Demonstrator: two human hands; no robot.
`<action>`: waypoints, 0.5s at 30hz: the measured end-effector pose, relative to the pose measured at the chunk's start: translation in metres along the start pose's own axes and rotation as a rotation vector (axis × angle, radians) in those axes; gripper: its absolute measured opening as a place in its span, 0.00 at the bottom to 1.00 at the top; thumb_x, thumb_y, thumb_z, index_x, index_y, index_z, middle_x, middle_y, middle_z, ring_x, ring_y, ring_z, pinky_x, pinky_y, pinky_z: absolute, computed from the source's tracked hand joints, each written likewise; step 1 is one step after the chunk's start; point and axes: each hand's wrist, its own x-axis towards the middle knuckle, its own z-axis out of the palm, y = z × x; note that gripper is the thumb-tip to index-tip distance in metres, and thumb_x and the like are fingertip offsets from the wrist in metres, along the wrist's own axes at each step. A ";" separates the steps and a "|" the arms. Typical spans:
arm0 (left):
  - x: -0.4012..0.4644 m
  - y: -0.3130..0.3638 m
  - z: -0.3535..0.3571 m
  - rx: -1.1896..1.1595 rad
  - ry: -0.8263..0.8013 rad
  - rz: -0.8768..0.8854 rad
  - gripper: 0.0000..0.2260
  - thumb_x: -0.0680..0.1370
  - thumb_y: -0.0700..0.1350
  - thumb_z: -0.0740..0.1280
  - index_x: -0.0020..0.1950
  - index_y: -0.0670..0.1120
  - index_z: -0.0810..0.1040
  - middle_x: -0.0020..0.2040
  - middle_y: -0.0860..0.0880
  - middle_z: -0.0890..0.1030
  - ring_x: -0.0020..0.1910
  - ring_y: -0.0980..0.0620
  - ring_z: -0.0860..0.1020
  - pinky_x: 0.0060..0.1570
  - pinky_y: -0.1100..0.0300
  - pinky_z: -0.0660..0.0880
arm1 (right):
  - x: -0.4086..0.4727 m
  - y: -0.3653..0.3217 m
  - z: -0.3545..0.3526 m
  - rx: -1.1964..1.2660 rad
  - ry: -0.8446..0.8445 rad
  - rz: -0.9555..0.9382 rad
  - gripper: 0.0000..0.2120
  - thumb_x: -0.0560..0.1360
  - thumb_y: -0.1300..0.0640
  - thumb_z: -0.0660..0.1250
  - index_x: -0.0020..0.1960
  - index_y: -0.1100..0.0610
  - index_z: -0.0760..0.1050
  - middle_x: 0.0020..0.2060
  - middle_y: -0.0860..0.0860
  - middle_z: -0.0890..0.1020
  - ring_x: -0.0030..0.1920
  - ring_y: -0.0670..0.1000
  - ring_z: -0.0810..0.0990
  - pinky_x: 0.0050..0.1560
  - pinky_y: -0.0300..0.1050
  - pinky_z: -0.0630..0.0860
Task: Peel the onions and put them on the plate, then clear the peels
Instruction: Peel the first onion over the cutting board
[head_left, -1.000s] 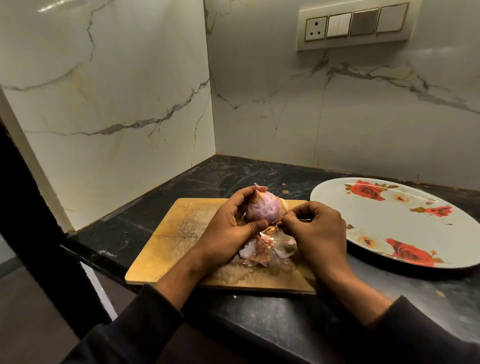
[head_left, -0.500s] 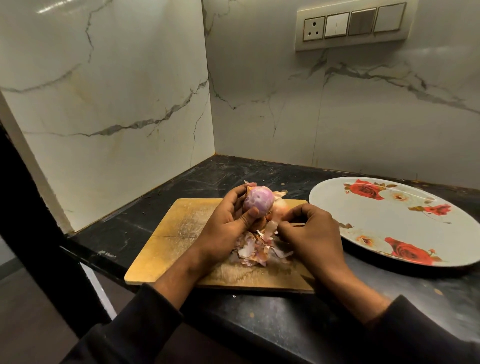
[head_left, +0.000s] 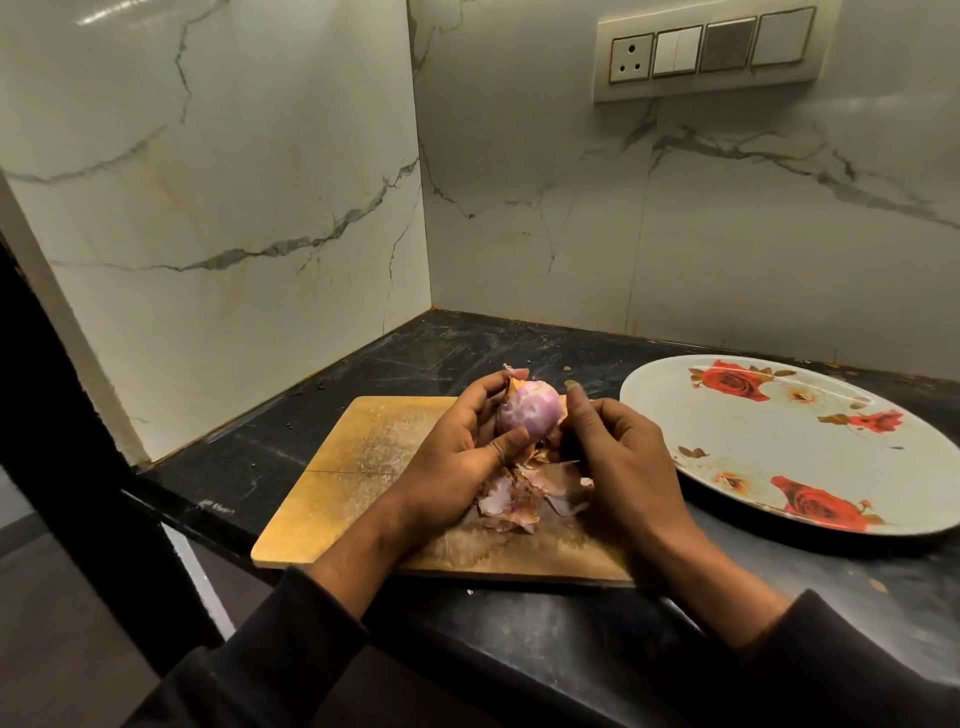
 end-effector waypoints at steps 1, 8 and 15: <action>0.000 0.000 0.000 -0.007 -0.001 0.004 0.24 0.78 0.35 0.66 0.73 0.47 0.67 0.65 0.54 0.77 0.64 0.58 0.78 0.57 0.62 0.78 | 0.000 0.002 0.000 0.026 -0.009 0.006 0.17 0.81 0.43 0.63 0.46 0.55 0.83 0.39 0.53 0.85 0.44 0.55 0.85 0.50 0.61 0.82; 0.000 -0.001 0.000 -0.073 0.027 0.004 0.25 0.76 0.41 0.66 0.74 0.47 0.68 0.68 0.48 0.76 0.64 0.48 0.79 0.60 0.54 0.79 | 0.005 0.010 -0.003 -0.168 0.050 -0.037 0.13 0.80 0.55 0.68 0.37 0.56 0.81 0.33 0.51 0.83 0.38 0.53 0.82 0.44 0.56 0.80; 0.000 -0.002 -0.003 -0.107 0.049 -0.011 0.22 0.76 0.46 0.66 0.71 0.53 0.70 0.66 0.50 0.75 0.61 0.51 0.81 0.54 0.56 0.81 | 0.002 0.008 -0.004 -0.384 0.045 -0.088 0.13 0.73 0.59 0.72 0.31 0.53 0.78 0.27 0.49 0.81 0.31 0.48 0.80 0.32 0.36 0.73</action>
